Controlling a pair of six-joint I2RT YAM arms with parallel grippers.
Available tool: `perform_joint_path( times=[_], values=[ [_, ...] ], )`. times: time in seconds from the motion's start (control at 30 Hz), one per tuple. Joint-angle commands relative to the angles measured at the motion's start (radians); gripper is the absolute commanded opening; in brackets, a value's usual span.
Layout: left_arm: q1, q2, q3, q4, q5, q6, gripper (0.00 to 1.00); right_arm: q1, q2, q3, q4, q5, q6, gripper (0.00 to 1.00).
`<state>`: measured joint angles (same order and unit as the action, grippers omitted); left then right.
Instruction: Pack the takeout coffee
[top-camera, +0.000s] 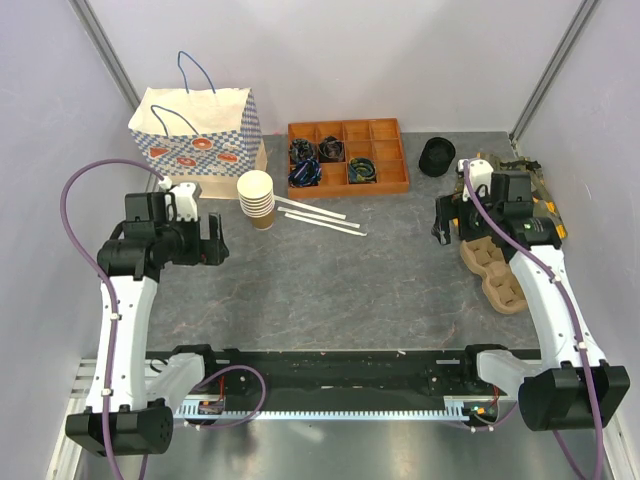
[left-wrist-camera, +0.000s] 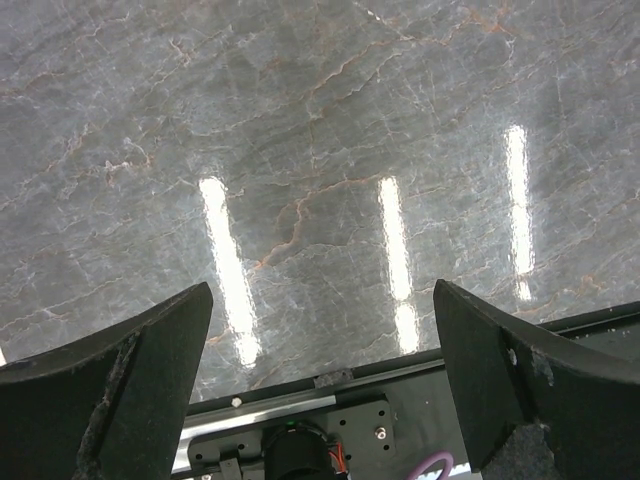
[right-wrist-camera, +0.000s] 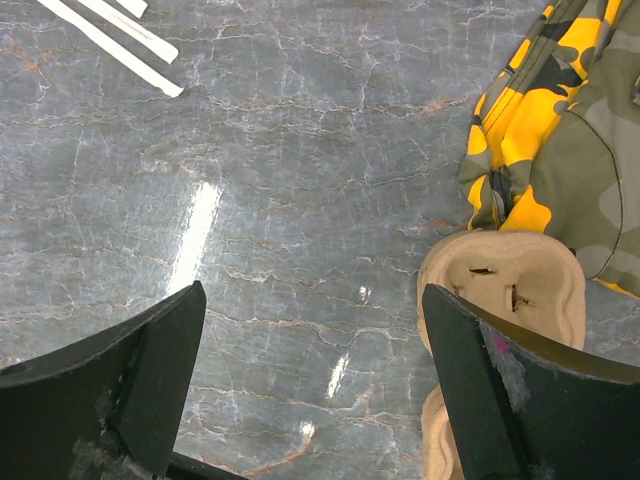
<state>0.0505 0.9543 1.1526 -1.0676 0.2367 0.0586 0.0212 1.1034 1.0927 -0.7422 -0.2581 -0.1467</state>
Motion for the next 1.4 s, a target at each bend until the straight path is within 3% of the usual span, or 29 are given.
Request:
perform_joint_path(
  times=[0.0,0.33,0.47,0.6,0.7,0.87,1.17,1.37],
  values=[
    [0.005,-0.002,0.085,0.061,0.016,0.033,1.0,-0.001,0.016,0.036,0.007,-0.017,-0.011,0.98],
    [0.002,0.156,0.317,0.191,0.125,0.113,1.0,-0.003,0.029,0.038,0.003,-0.009,-0.013,0.98],
    [0.002,0.227,0.439,0.286,0.087,0.165,1.0,-0.003,0.038,0.05,-0.008,0.0,-0.019,0.98],
    [0.003,0.264,0.525,0.308,0.13,0.211,1.0,-0.003,0.044,0.058,-0.006,0.003,-0.021,0.98],
    [0.002,0.317,0.558,0.272,0.113,0.161,1.0,-0.003,0.05,0.059,-0.006,-0.001,-0.021,0.98],
    [-0.005,0.336,0.492,0.256,0.112,0.048,1.0,-0.003,0.052,0.055,-0.003,-0.009,-0.017,0.98],
    [-0.011,0.32,0.3,0.382,0.007,-0.187,1.0,-0.004,0.059,0.058,-0.003,-0.023,-0.013,0.98],
    [-0.029,0.339,0.246,0.452,-0.053,-0.238,0.91,-0.003,0.058,0.05,-0.003,-0.017,-0.011,0.98]
  ],
)
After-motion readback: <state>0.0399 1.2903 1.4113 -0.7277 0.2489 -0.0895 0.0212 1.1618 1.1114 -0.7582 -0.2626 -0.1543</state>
